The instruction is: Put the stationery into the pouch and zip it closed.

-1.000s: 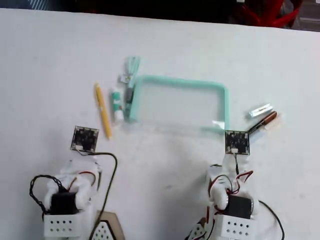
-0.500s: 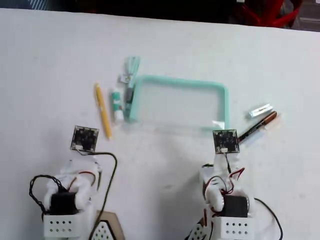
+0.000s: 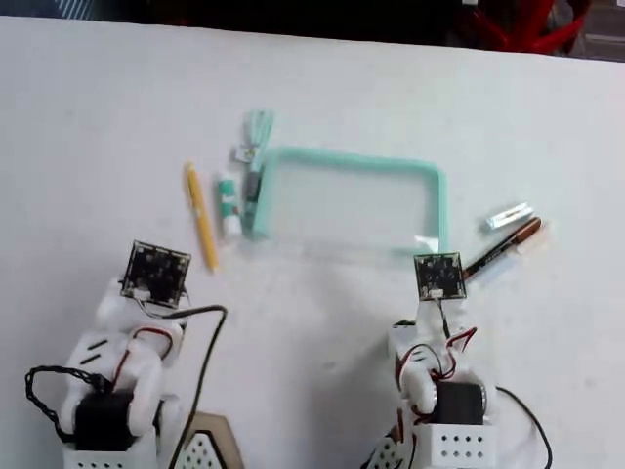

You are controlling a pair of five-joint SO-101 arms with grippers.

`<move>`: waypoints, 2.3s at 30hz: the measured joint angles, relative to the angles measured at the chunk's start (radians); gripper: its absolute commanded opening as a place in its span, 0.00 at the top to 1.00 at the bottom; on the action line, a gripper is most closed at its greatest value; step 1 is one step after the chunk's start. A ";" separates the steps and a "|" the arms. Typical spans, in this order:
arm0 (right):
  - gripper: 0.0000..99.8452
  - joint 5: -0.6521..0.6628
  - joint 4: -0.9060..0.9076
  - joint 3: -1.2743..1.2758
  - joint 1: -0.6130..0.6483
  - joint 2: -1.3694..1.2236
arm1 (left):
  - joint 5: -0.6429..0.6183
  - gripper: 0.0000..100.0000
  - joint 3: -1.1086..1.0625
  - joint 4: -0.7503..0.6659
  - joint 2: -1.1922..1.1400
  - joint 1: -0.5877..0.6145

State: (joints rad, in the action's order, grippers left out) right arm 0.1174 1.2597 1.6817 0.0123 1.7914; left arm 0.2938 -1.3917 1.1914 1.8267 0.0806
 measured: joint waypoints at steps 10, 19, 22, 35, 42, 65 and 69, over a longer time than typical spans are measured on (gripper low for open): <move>0.98 0.000 -0.307 0.000 0.212 0.000 | 0.006 0.97 -0.114 -0.103 -0.006 -0.005; 0.98 0.269 -0.646 0.000 0.284 0.000 | -0.204 0.97 -0.135 -0.180 -0.009 0.193; 0.98 0.390 -0.655 0.000 0.284 0.000 | -0.236 0.97 -0.137 -0.184 -0.009 0.213; 0.98 0.423 -0.459 -0.381 0.585 -0.193 | -0.249 0.97 -0.157 -0.184 -0.009 0.215; 0.98 0.319 -0.405 -0.738 0.712 -0.704 | -0.249 0.97 -0.157 -0.184 -0.009 0.215; 0.85 -0.061 -0.199 -2.002 0.652 -2.094 | -0.249 0.97 -0.157 -0.184 -0.009 0.221; 0.85 -0.175 -0.094 -2.266 0.603 -2.318 | -0.249 0.97 -0.157 -0.184 -0.009 0.221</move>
State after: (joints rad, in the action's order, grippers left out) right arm -0.0575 1.1661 -0.5846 0.6153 -0.5271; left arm 0.0453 -1.5482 1.0073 1.8174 0.3015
